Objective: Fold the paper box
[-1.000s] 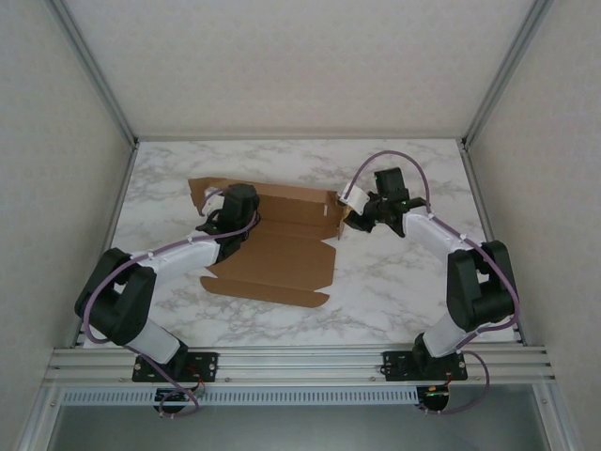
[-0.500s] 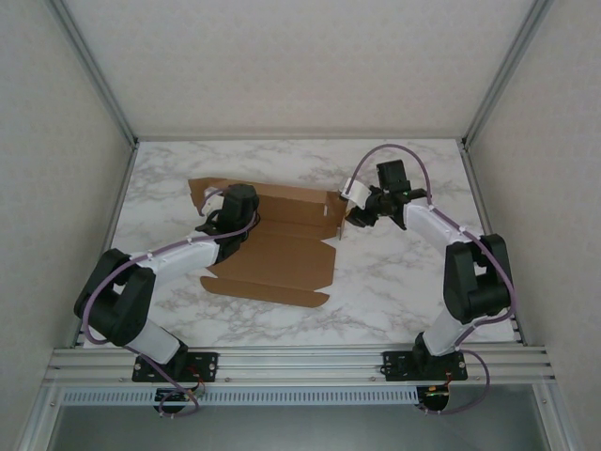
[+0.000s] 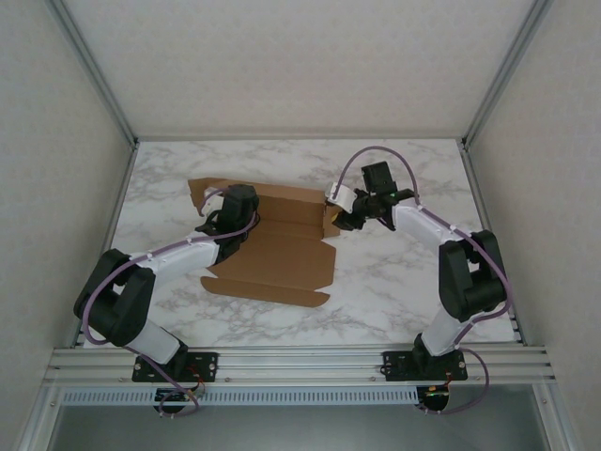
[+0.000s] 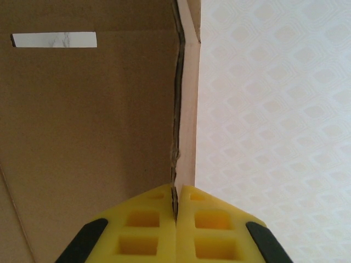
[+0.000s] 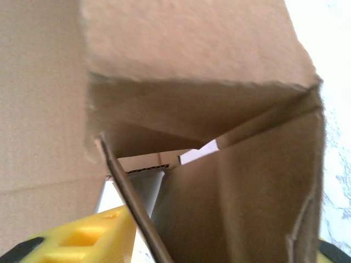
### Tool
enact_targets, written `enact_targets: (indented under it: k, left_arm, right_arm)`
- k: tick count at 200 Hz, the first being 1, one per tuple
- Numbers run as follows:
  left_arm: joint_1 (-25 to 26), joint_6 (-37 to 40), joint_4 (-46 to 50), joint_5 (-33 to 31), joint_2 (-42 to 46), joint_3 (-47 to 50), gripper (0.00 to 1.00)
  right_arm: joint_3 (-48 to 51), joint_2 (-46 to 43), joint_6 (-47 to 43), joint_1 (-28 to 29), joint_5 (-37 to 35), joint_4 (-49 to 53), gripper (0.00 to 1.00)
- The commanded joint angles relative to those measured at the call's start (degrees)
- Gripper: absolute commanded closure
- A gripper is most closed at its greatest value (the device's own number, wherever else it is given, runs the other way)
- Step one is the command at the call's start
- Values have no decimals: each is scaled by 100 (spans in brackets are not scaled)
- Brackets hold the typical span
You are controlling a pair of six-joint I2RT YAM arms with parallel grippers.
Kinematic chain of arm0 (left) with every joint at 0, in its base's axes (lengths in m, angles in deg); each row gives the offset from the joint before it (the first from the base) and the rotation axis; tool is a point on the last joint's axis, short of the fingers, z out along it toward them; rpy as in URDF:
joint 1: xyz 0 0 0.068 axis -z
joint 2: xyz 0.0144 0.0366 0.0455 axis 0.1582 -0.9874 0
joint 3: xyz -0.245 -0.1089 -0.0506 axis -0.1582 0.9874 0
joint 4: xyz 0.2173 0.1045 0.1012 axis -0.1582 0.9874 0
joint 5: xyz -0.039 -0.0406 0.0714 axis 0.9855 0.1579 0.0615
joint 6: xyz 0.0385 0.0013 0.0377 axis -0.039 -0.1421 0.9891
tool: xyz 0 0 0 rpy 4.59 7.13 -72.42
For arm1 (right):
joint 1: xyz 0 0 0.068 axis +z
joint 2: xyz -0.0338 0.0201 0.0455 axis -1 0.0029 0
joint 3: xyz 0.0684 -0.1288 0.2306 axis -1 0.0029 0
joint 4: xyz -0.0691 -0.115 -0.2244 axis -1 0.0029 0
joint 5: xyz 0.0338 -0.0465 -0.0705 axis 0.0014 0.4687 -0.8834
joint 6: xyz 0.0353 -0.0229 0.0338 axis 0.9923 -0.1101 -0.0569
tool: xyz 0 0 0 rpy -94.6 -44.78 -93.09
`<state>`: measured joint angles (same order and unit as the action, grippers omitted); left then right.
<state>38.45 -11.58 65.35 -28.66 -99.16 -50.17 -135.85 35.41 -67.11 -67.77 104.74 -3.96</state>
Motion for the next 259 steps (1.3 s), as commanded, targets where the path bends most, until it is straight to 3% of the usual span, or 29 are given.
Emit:
enact_targets:
  k: [1, 72, 231, 259]
  left_arm:
    - [-34, 10, 735, 177, -179, 155, 100]
    - [-34, -24, 730, 136, -235, 85, 100]
    - [10, -95, 646, 214, -256, 102, 100]
    - [10, -95, 642, 205, -231, 129, 100]
  right_arm:
    - [189, -266, 127, 74, 111, -68, 59]
    - [506, -513, 356, 371, 5, -172, 57]
    - [477, 253, 2113, 952, -1759, -1083, 57]
    - [458, 364, 2337, 1050, -2054, -1177, 64]
